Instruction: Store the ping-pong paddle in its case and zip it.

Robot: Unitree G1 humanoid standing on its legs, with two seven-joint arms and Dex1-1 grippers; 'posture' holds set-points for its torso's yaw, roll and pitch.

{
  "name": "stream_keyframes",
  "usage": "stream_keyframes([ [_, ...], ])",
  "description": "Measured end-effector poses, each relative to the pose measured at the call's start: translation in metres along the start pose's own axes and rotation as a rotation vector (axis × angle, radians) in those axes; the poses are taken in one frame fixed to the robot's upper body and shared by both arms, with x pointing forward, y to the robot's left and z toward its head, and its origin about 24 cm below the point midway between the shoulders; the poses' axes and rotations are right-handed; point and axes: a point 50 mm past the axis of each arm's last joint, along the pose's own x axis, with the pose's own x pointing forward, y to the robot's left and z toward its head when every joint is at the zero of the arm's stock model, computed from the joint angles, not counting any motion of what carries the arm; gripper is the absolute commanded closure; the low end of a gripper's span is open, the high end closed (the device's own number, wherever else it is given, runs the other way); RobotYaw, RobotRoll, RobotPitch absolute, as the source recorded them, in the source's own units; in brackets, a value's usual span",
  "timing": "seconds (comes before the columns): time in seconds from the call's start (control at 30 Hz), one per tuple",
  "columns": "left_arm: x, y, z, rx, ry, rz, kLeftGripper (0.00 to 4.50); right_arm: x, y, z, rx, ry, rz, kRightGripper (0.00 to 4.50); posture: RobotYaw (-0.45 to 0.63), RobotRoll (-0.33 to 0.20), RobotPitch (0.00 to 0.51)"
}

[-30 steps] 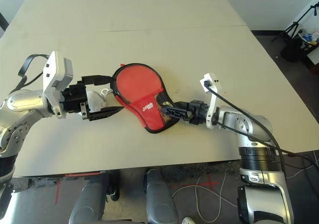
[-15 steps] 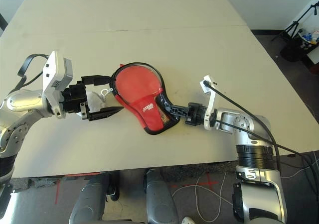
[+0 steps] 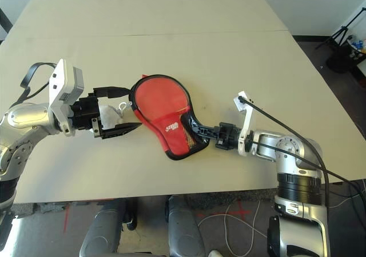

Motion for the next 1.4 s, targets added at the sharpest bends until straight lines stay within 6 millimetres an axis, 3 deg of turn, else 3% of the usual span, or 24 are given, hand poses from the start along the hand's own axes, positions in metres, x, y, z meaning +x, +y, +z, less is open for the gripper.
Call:
stream_keyframes([
  [0.57, 0.002, 0.001, -0.002, 0.005, -0.013, 0.001, 0.00, 0.001, 0.026, -0.034, 0.044, 0.043, 0.038, 4.48, 0.03, 0.000, 0.263],
  [1.4, 0.003, 0.000, -0.005, 0.014, -0.026, 0.009, 0.00, 0.002, 0.044, -0.058, 0.053, 0.060, 0.073, 4.48, 0.03, 0.000, 0.252],
])
